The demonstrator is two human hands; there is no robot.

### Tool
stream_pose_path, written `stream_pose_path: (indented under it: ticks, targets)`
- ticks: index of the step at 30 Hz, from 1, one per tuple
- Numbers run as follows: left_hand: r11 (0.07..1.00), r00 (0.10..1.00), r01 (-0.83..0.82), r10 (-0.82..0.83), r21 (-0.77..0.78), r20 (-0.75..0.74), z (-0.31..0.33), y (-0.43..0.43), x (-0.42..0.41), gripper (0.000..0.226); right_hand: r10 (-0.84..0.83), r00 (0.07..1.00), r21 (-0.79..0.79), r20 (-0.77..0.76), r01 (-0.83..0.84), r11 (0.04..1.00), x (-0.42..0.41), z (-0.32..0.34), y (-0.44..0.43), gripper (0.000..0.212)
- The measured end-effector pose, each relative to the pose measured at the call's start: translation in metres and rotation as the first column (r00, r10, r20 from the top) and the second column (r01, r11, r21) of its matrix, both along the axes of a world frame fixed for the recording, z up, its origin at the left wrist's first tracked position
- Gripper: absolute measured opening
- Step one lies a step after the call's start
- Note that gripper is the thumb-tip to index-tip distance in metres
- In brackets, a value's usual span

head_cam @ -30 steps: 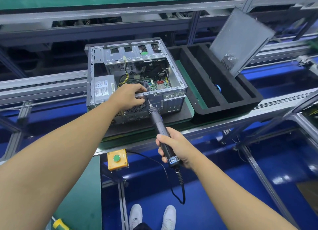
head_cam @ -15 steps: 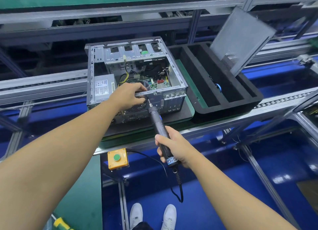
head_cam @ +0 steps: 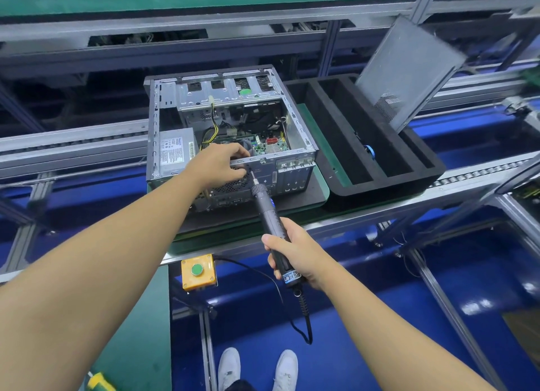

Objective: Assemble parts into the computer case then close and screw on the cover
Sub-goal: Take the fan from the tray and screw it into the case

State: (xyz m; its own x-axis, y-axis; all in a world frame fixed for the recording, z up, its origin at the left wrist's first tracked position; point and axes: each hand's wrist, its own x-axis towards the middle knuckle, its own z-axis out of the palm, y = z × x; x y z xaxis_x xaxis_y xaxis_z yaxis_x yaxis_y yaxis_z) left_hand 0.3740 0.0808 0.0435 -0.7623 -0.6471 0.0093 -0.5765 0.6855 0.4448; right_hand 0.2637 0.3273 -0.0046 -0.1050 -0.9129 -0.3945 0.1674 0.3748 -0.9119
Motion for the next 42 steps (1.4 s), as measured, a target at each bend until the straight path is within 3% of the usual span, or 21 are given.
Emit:
stream_pose_path:
  ticks: [17,24,42]
  targets:
    - [1.000,1.000,-0.002,0.002,0.005,-0.011,-0.001,0.000,0.001,0.038,-0.005,0.998,0.011,-0.067,0.006,1.000,0.000,-0.008,0.004,0.016]
    - [1.000,1.000,0.008,-0.008,-0.003,-0.005,-0.002,0.000,0.001,0.039,0.029,0.996,0.008,-0.079,-0.029,1.000,0.000,-0.012,0.014,0.025]
    - [0.999,1.000,0.015,-0.015,0.042,0.005,0.000,0.001,0.000,0.045,0.038,0.996,0.038,-0.082,-0.035,0.999,-0.003,-0.014,0.023,0.017]
